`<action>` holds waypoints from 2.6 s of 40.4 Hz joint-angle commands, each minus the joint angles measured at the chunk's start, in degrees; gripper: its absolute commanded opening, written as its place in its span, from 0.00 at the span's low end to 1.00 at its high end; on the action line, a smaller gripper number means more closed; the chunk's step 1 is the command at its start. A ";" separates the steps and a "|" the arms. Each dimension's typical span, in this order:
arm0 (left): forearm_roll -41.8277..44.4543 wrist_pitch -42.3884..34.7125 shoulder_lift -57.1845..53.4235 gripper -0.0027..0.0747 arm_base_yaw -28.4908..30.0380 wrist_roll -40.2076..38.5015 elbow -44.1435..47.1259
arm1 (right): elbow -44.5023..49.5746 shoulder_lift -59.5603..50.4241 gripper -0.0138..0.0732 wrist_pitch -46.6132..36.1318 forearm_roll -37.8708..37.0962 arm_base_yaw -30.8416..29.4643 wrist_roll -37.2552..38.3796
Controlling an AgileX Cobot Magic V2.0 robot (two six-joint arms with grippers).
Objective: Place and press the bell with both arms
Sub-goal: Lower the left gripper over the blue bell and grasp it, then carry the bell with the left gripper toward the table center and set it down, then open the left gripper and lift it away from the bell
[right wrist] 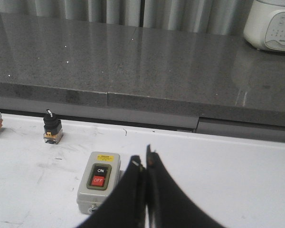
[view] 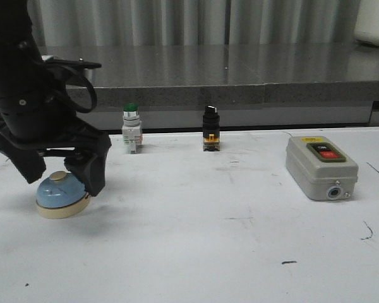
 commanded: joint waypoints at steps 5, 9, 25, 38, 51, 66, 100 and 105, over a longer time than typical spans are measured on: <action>0.33 1.12 1.19 0.86 -0.42 -0.55 -3.53 | -1.88 0.92 0.09 -4.57 0.48 0.02 -0.43; 0.21 1.85 1.70 0.84 -0.42 -0.55 -3.66 | -1.88 0.92 0.09 -4.57 0.48 0.02 -0.43; 0.21 6.71 1.70 0.27 -0.57 -0.07 -9.01 | -1.88 0.92 0.09 -4.57 0.48 0.02 -0.43; -0.27 9.68 7.07 0.27 -7.28 2.23 -21.24 | -1.88 0.92 0.09 -4.57 0.48 0.02 -0.43; -0.39 8.38 13.62 0.37 -12.51 2.23 -27.90 | -1.88 0.92 0.09 -4.57 0.48 0.02 -0.43; -1.29 8.83 13.52 0.73 -13.22 2.23 -28.89 | -1.88 0.92 0.09 -4.57 0.48 0.02 -0.43; -1.98 0.85 -21.40 0.07 3.50 2.31 -0.41 | -1.88 0.92 0.09 -4.57 0.48 0.02 -0.43; -3.67 -5.35 -31.34 0.01 7.77 2.31 8.55 | -1.88 0.92 0.09 -4.57 0.48 0.02 -0.43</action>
